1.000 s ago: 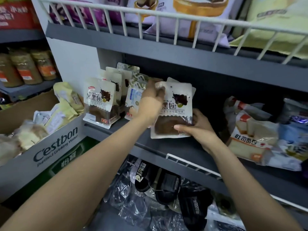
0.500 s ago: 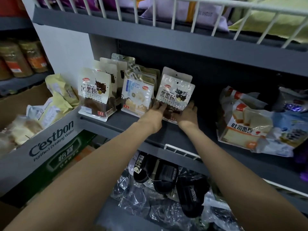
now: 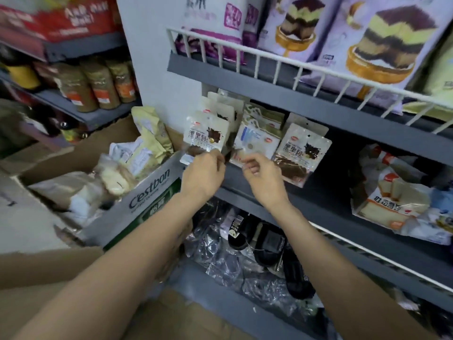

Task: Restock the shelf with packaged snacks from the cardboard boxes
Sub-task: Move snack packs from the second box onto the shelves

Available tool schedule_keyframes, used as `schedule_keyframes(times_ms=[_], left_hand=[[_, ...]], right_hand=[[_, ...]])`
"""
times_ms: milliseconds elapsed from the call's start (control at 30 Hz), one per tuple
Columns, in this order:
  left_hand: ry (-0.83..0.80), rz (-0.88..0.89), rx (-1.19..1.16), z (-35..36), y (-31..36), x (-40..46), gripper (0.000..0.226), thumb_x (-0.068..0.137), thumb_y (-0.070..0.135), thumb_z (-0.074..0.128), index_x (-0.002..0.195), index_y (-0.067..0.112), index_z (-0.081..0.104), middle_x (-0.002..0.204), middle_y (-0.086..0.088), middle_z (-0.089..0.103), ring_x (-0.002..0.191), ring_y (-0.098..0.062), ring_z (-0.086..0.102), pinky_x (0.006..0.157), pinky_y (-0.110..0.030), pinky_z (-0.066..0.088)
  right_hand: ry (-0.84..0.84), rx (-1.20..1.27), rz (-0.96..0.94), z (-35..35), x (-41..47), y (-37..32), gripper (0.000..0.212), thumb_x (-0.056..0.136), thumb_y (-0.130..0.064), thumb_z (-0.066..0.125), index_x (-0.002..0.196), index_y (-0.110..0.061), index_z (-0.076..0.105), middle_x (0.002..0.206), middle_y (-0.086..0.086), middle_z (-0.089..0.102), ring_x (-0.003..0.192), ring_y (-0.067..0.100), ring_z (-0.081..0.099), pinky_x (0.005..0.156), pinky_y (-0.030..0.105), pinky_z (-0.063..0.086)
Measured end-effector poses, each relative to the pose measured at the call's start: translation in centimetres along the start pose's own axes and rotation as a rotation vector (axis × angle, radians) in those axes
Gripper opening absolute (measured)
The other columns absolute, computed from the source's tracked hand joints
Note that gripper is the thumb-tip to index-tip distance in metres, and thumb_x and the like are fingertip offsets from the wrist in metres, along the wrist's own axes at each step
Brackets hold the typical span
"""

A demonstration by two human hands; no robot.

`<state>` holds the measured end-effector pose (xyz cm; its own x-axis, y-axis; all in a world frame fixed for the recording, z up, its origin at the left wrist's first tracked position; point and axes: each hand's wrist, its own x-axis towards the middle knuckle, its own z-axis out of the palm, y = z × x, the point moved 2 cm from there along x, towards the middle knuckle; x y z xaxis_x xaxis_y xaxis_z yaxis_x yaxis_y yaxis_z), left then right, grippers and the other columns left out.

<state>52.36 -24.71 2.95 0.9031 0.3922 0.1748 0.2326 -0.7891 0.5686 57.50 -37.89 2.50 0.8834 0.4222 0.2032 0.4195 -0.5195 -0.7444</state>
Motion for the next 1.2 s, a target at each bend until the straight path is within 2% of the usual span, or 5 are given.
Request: schedule_keyframes(times_ms=[400, 667, 967, 1067, 1200], left_hand=[[0.008, -0.513, 0.046, -8.4, -20.2, 0.1, 0.034, 0.093, 0.011, 0.043, 0.126, 0.004, 0.051, 0.119, -0.020, 0.061, 0.111, -0.035, 0.056, 0.088, -0.038, 0.046], [-0.174, -0.552, 0.003, -6.2, -29.5, 5.8, 0.045, 0.095, 0.010, 0.039, 0.140, 0.005, 0.038, 0.148, -0.017, 0.032, 0.136, -0.030, 0.033, 0.110, -0.034, 0.029], [-0.045, -0.684, 0.165, -3.5, -33.1, 9.0, 0.020, 0.093, 0.019, 0.051, 0.101, 0.007, 0.065, 0.107, -0.015, 0.061, 0.104, -0.033, 0.057, 0.082, -0.040, 0.046], [0.111, -0.642, 0.069, -3.9, -32.9, 9.0, 0.016, 0.094, 0.013, 0.046, 0.092, 0.003, 0.059, 0.100, -0.017, 0.060, 0.096, -0.034, 0.056, 0.079, -0.041, 0.048], [0.302, -0.586, -0.066, -6.5, -31.5, 8.0, 0.016, 0.098, 0.011, 0.040, 0.089, 0.001, 0.049, 0.091, -0.016, 0.048, 0.085, -0.027, 0.045, 0.070, -0.029, 0.030]], right_hand=[[-0.590, -0.182, -0.136, 20.0, 5.0, -11.2, 0.033, 0.094, -0.014, 0.052, 0.125, -0.004, 0.053, 0.125, 0.013, 0.055, 0.116, 0.026, 0.051, 0.093, 0.032, 0.041], [-0.659, -0.197, 0.169, 29.8, 14.7, -7.4, 0.082, 0.091, -0.022, 0.058, 0.151, -0.009, 0.002, 0.152, 0.017, 0.020, 0.141, 0.035, 0.019, 0.108, 0.034, 0.029], [-0.606, -0.019, 0.251, 32.7, 18.9, -5.4, 0.024, 0.094, -0.027, 0.055, 0.102, -0.007, 0.065, 0.093, 0.009, 0.061, 0.088, 0.025, 0.056, 0.075, 0.032, 0.043], [-0.489, -0.051, 0.129, 32.2, 17.9, -6.0, 0.029, 0.097, -0.025, 0.051, 0.074, -0.008, 0.060, 0.068, 0.002, 0.055, 0.074, 0.026, 0.056, 0.063, 0.035, 0.048], [-0.309, 0.126, 0.088, 30.6, 16.1, -6.4, 0.030, 0.099, -0.023, 0.048, 0.077, -0.003, 0.053, 0.061, -0.006, 0.043, 0.065, 0.017, 0.048, 0.070, 0.053, 0.055]])
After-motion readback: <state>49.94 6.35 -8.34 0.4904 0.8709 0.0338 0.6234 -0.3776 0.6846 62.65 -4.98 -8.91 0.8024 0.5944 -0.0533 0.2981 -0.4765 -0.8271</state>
